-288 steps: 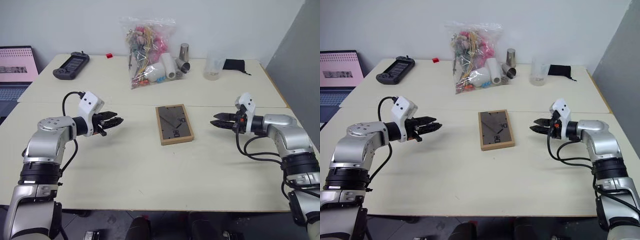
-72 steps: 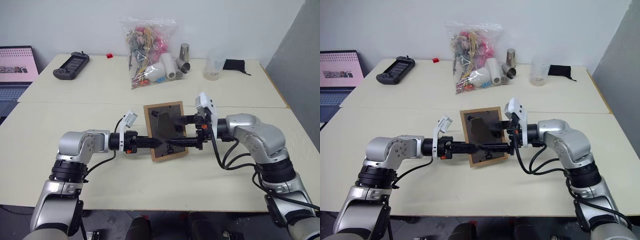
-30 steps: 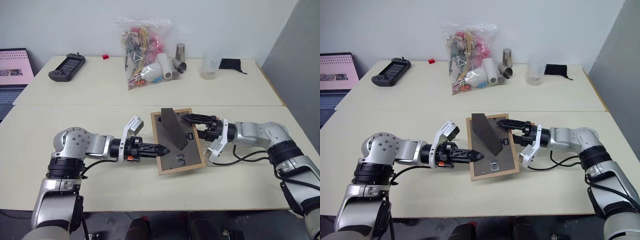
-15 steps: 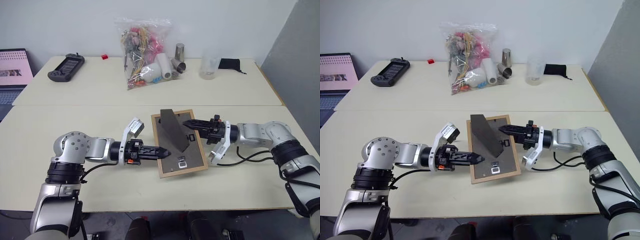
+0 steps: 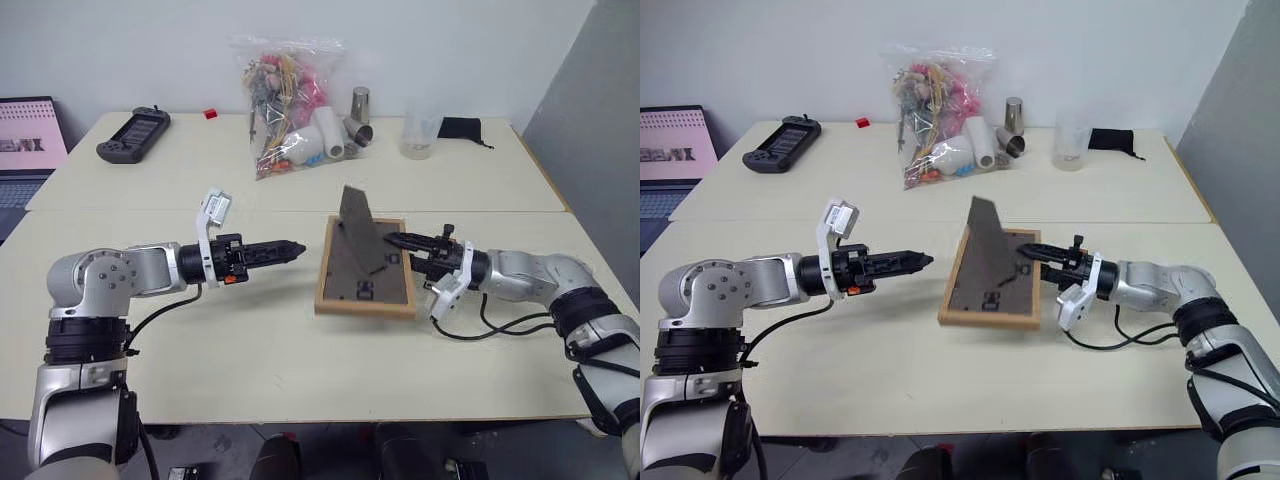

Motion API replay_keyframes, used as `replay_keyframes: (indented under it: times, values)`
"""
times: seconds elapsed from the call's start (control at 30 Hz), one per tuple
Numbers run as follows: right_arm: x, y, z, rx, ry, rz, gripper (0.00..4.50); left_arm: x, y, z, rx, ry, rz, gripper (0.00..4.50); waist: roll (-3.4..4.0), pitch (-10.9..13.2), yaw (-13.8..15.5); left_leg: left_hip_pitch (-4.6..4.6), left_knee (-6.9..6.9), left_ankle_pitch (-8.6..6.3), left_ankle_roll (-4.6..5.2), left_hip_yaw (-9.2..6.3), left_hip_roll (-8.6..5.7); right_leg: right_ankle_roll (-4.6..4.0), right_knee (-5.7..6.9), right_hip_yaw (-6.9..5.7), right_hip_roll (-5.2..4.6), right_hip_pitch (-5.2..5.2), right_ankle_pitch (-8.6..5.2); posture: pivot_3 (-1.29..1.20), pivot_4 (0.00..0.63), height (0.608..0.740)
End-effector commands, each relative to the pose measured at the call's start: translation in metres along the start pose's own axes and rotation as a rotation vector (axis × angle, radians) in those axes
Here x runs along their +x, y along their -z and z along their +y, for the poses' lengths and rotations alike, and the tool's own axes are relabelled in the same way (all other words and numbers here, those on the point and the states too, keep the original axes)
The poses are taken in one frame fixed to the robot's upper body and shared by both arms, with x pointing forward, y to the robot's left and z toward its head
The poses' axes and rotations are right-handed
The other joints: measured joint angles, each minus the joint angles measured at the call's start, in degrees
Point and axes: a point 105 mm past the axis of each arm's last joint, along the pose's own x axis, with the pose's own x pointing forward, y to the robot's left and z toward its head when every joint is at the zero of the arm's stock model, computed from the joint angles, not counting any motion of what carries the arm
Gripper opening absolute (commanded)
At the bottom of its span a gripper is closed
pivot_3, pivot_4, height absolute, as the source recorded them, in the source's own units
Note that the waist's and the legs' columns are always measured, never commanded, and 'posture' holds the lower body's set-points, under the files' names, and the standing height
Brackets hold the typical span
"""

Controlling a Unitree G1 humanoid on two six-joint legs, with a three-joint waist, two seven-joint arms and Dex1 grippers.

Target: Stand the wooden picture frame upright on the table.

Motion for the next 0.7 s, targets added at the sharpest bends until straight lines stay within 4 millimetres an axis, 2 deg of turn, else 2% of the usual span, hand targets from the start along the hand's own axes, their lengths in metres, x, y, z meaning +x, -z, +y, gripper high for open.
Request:
replay_keyframes:
  times: [0.03, 0.23, 0.33, 0.4, 0.53, 0.7]
  values:
    - [0.011, 0.007, -0.024, 0.268, 0.103, 0.057, 1.32, -0.015, -0.012, -0.006, 0.225, -0.105, -0.052, 4.50, -0.02, 0.01, -0.26, 0.04, 0.01, -0.01, 0.00, 0.01, 0.09, -0.01, 0.00, 0.01, 0.02, 0.05, 0.00, 0.00, 0.150, 0.740]
    - [0.034, 0.010, -0.033, 0.837, 0.067, 0.052, 1.32, -0.009, -0.005, -0.008, 0.547, -0.276, -0.054, 4.50, -0.01, 0.02, 0.45, 0.02, 0.03, -0.03, 0.05, -0.07, 0.10, -0.01, 0.07, -0.08, 0.01, 0.05, 0.01, 0.00, 0.150, 0.740]
    - [0.042, 0.014, -0.025, 1.195, 0.026, 0.072, 1.32, -0.004, 0.001, -0.005, 0.699, -0.340, -0.042, 4.50, -0.01, 0.01, 0.89, 0.02, 0.05, -0.04, 0.07, -0.10, 0.08, -0.01, 0.07, -0.11, 0.02, 0.04, 0.01, 0.00, 0.150, 0.740]
    - [0.046, 0.014, -0.019, 1.308, 0.000, 0.067, 1.32, -0.003, 0.007, -0.001, 0.734, -0.357, -0.030, 4.50, 0.00, 0.01, 1.32, 0.00, 0.05, -0.04, 0.07, -0.08, 0.06, -0.01, 0.05, -0.10, 0.02, 0.04, 0.00, 0.00, 0.150, 0.740]
    - [0.052, 0.015, -0.008, 1.518, -0.039, 0.071, 1.32, -0.003, 0.004, 0.002, 0.741, -0.366, -0.066, 4.50, 0.01, 0.01, 1.69, -0.05, 0.02, -0.05, 0.09, -0.03, 0.07, -0.01, -0.01, -0.10, 0.04, -0.05, 0.00, 0.00, 0.150, 0.740]
    - [0.061, 0.029, 0.008, 1.615, 0.006, 0.128, 1.32, 0.002, 0.005, 0.004, 0.752, -0.344, -0.063, 4.50, 0.01, 0.02, 1.67, -0.06, 0.01, -0.06, 0.10, 0.01, 0.06, 0.00, -0.04, -0.07, 0.06, -0.07, 0.00, 0.00, 0.150, 0.740]
